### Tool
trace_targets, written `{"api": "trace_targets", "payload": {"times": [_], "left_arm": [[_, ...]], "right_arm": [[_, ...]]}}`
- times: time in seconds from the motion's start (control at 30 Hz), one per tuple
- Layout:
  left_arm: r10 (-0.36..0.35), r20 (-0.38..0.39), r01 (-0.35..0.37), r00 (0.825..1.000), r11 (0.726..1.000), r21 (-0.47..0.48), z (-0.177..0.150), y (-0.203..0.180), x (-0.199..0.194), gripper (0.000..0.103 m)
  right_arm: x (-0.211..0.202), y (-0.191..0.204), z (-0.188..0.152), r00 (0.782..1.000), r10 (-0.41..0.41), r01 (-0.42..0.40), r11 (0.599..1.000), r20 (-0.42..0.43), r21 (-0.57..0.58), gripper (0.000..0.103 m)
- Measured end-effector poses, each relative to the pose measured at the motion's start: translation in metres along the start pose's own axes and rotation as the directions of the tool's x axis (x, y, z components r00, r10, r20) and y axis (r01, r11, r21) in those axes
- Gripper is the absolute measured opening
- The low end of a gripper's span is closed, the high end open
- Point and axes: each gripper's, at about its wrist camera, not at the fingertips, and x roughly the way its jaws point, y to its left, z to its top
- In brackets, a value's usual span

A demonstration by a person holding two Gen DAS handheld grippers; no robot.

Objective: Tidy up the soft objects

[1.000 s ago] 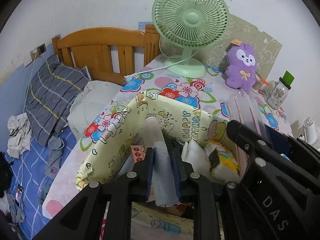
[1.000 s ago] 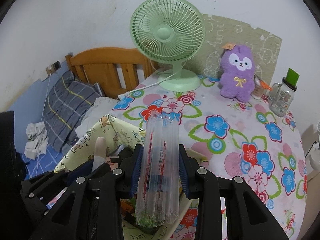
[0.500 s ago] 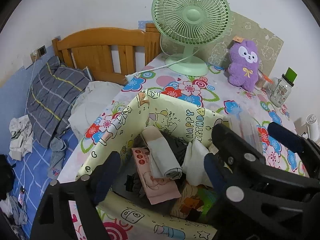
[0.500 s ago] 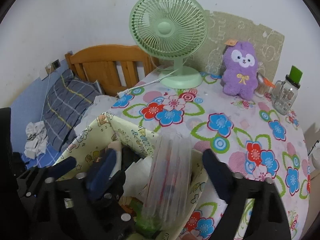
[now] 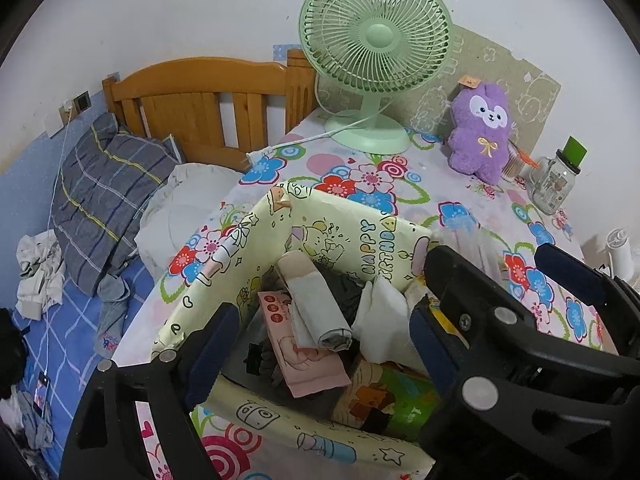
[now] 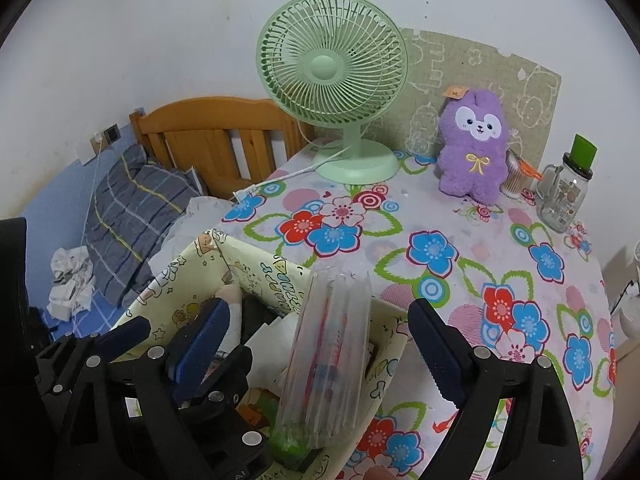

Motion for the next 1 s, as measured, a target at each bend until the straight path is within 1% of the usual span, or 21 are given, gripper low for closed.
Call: {"api": "trace_targets", "payload": {"times": [0.37,0.57,0.8,1.0], "left_arm": [[-0.016,0.043,0.015,0.999,1.000,0.021,0.000,-0.013,-0.024,0.088],[-0.010,0.070,0.007,0.997,0.999,0.046,-0.002,-0.026,-0.038,0.088],[-0.024,0.114,0.015,0.993,0.997,0.082,-0.007,-0.046,-0.059,0.088],[-0.045,0.135,0.032,0.990,0.995,0.099,-0.012,-0.059,-0.074,0.089]], "right_arm": [[-0.029,-0.005,0.001,0.999,-0.014,0.013,1.000,0.047,0.007,0.093],[-0.047,-0.015,-0.001,0.996,-0.040,0.039,0.999,0.078,0.021,0.093],[-0.076,-0.029,-0.005,0.991,-0.063,0.058,0.997,0.120,0.041,0.093],[-0.099,-0.040,-0.011,0.986,-0.086,0.080,0.995,0.145,0.051,0.093]]}}
